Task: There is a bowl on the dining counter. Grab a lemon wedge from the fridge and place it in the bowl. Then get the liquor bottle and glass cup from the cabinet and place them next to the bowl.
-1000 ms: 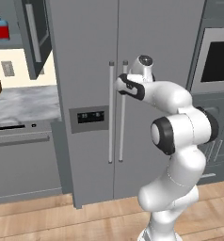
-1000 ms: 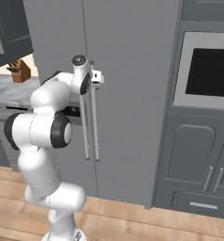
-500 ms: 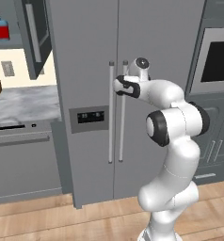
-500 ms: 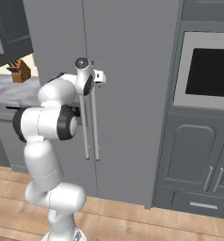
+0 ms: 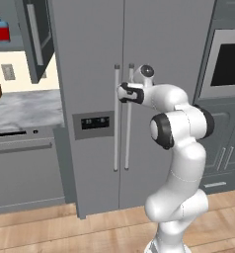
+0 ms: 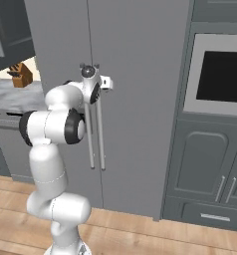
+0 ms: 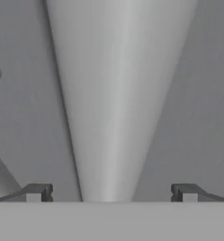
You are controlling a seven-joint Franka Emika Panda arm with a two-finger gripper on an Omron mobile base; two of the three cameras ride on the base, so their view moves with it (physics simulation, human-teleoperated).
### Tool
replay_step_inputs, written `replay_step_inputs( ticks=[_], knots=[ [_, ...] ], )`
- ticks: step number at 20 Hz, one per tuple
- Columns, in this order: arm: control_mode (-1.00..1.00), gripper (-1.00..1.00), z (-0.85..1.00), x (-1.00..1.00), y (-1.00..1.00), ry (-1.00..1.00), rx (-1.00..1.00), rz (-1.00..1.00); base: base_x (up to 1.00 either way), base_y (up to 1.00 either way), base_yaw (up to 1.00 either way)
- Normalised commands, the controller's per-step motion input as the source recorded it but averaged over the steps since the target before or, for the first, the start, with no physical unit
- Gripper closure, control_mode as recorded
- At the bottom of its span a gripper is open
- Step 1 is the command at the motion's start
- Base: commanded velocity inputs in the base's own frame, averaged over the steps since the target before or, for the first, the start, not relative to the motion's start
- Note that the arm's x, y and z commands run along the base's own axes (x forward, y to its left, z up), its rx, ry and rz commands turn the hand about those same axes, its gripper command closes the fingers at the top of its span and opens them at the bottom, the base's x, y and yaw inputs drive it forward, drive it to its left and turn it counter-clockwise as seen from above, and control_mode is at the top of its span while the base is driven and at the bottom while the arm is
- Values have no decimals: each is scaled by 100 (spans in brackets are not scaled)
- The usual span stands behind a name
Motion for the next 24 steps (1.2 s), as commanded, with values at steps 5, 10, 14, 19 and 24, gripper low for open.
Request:
replay_step_inputs(
  ticks=[5, 10, 14, 19, 24],
  knots=[
    [-100, 100, -13, 37, 0, -1, 0, 0, 0, 0, 0],
    [-100, 100, -13, 16, 1, 4, -5, 0, 0, 0, 0],
    [-100, 100, -11, 0, -1, 2, -2, 0, 0, 0, 0],
    [-100, 100, -1, -37, -25, 0, 0, 0, 0, 0, 0],
    [-100, 100, 0, -88, -66, -1, 5, -3, 0, 0, 0]
  ],
)
